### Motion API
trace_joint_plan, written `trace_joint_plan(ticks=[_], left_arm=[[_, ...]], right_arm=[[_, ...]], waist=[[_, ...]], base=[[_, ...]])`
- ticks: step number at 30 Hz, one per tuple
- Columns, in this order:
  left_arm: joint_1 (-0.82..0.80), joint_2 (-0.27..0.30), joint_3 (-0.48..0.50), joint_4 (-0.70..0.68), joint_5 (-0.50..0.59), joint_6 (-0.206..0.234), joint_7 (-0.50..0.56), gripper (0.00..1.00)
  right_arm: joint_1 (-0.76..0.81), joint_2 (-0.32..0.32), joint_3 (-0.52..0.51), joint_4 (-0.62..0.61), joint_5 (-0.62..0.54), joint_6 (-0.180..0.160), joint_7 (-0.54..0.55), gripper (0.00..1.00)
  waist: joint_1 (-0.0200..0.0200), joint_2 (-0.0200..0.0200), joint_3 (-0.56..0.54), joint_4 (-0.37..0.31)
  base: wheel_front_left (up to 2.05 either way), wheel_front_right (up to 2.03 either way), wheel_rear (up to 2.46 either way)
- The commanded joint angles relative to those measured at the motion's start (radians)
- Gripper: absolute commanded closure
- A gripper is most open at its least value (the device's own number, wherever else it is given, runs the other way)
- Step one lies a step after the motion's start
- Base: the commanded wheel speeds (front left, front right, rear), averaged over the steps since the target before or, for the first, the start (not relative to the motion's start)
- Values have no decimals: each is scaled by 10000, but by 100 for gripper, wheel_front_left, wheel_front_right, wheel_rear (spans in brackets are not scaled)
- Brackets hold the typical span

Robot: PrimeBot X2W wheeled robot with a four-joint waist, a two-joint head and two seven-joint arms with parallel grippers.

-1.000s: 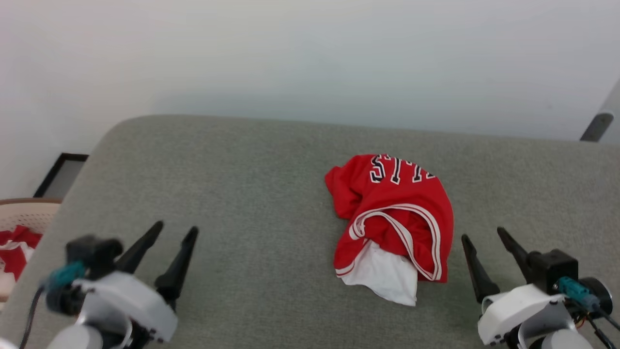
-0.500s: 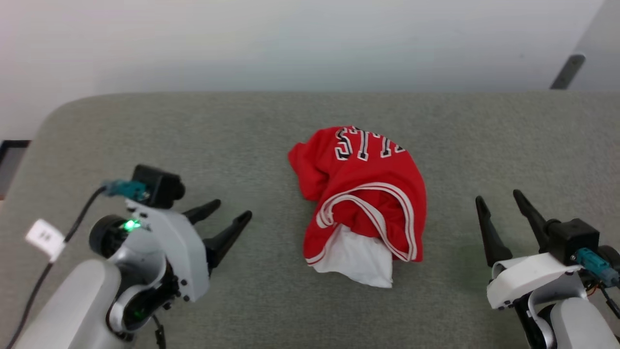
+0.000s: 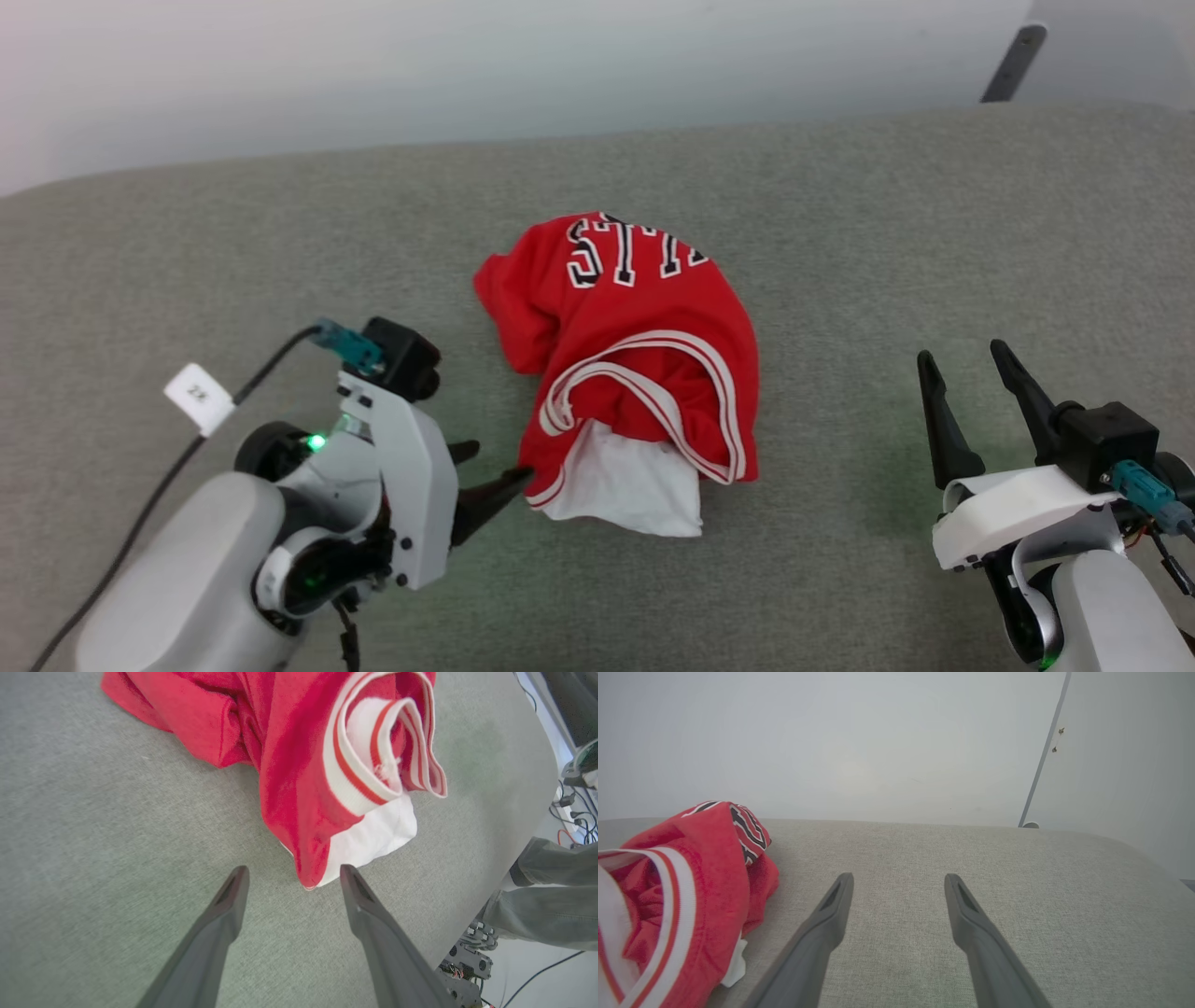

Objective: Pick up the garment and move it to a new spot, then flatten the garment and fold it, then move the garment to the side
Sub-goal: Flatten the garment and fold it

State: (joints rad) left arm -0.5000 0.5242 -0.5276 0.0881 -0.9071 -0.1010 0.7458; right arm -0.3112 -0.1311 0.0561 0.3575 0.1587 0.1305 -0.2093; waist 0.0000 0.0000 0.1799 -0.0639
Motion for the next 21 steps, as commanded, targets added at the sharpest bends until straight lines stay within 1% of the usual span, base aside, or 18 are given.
trace_joint_plan(ticks=[1, 6, 9, 12, 13, 14, 15, 16, 21], left_arm=[[-96, -53, -45, 52, -48, 0, 2, 0], [-172, -244, -324, 514, 59, -76, -20, 0], [-271, -361, -461, 904, 163, -147, -253, 0], [-377, -324, -593, 1471, 411, -185, -534, 0], [-370, -381, -617, 1688, 348, -203, -573, 36], [-377, -455, -632, 1869, 260, -221, -628, 68], [-429, -497, -623, 2007, 189, -233, -716, 97], [-460, -512, -612, 2134, 87, -243, -778, 100], [-606, -455, -732, 2464, -182, -299, -971, 100]], right_arm=[[-72, 19, -13, 28, 3, 4, -64, 0], [-33, 100, 3, 193, -16, 4, -204, 0], [-7, 128, 10, 263, -30, 4, -234, 0], [-31, 151, 19, 339, -43, 4, -291, 0], [-36, 152, 23, 364, -43, 4, -311, 0], [-37, 152, 25, 390, -41, 4, -297, 0], [-28, 156, 22, 411, -53, 4, -313, 0], [-17, 171, 21, 426, -80, 4, -333, 0], [94, 174, -55, 481, -127, 4, -392, 0]], waist=[[0, 0, 92, -141], [0, 0, 78, -331], [0, 0, 70, -432], [0, 0, 70, -527], [0, 0, 67, -552], [0, 0, 62, -575], [0, 0, 52, -593], [0, 0, 44, -609], [0, 0, 1, -619]], base=[[0, 0, 0], [0, 0, 0], [0, 0, 0], [0, 0, 0], [0, 0, 0], [0, 0, 0], [0, 0, 0], [0, 0, 0], [0, 0, 0]])
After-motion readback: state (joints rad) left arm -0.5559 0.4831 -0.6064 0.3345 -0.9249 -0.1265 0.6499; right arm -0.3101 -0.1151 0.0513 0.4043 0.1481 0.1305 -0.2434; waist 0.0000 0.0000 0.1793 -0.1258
